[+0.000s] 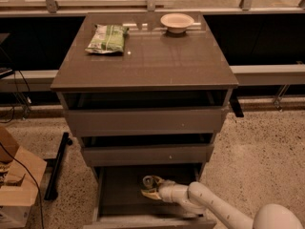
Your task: Place green can into bottom drawer
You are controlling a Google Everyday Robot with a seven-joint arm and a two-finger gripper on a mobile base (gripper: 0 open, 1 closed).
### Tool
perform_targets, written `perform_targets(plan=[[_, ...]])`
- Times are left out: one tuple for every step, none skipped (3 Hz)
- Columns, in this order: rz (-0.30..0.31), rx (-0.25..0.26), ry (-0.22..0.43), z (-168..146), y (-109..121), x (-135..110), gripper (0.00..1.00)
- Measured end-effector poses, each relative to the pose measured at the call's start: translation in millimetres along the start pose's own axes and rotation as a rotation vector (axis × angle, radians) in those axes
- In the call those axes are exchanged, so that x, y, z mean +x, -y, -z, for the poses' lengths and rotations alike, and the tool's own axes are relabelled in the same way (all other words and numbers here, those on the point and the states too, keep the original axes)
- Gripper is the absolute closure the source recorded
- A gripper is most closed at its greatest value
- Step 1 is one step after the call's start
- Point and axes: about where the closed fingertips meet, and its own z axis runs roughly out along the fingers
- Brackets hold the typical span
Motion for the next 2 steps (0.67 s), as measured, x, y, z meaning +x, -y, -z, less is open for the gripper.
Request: perform_targets(plan=[[-0.001,-0.002,0.001,-1.7,-1.3,-0.1,0.11],[-0.001,-0.004,0.002,-2.9,-2.2,-0.4,0.00]])
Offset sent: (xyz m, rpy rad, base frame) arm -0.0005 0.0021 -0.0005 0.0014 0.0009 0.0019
